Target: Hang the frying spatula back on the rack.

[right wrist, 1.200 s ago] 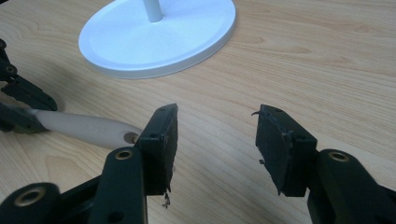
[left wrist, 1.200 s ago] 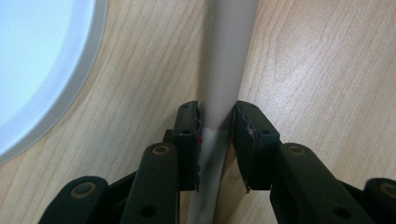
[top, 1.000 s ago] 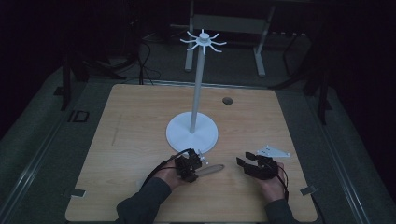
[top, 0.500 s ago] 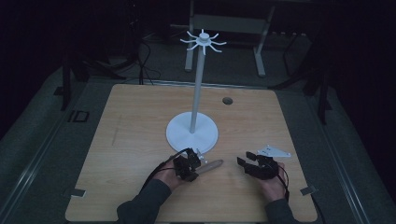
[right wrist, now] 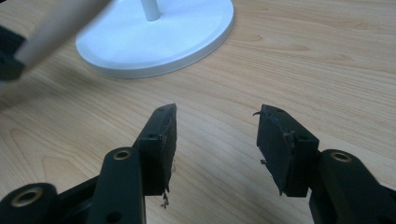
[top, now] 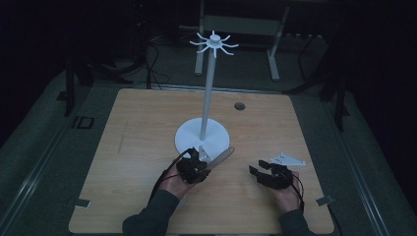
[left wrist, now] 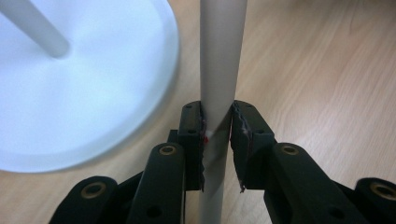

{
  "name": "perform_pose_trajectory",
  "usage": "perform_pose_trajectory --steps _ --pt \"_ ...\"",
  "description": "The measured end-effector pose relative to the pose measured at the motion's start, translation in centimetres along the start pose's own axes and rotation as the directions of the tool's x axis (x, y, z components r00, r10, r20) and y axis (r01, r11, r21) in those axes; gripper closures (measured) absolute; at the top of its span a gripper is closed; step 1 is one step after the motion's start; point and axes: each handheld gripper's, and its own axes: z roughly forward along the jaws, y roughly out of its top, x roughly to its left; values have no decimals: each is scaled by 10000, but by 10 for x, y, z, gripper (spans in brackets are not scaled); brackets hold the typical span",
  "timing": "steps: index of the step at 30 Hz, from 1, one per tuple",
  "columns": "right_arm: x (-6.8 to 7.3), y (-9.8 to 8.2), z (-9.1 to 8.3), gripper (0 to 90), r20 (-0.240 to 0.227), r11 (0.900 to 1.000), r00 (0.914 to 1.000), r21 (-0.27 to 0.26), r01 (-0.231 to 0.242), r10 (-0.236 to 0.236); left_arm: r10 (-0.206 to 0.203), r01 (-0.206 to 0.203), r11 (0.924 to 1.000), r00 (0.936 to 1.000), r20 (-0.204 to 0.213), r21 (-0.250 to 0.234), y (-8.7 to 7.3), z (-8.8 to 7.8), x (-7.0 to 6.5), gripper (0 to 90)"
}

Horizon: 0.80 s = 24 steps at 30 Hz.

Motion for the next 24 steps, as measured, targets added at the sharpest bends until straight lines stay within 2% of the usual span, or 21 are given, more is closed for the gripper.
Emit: perform_pose_trajectory --steps 3,4,8,11,16,21,24 --pt "3 1 2 472 -125 10000 9999 -8 46 -46 -181 174 9987 9997 -142 -477 1 -8 2 750" --pt "5 1 3 473 -193 10000 9998 -15 37 -37 -301 296 9975 9995 -70 -638 2 -11 2 749" --pt "11 5 5 473 -516 9999 9987 -115 11 -17 -666 644 9900 9977 -137 -1254 5 -19 3 750" --pt "15 7 7 473 -593 9998 9981 -120 157 -163 -851 779 9822 9957 -357 -1709 7 -26 3 750" --pt "19 7 10 473 -654 9997 9976 -22 231 -232 -1207 959 9628 9891 -846 -2527 8 -38 4 751" --pt "21 6 12 473 -633 9994 9974 31 346 -344 -1680 1188 9364 9779 -1245 -3301 9 -47 3 751" --pt "21 6 12 473 -598 9993 9975 56 368 -364 -1779 1222 9300 9750 -1334 -3465 11 -50 3 750"
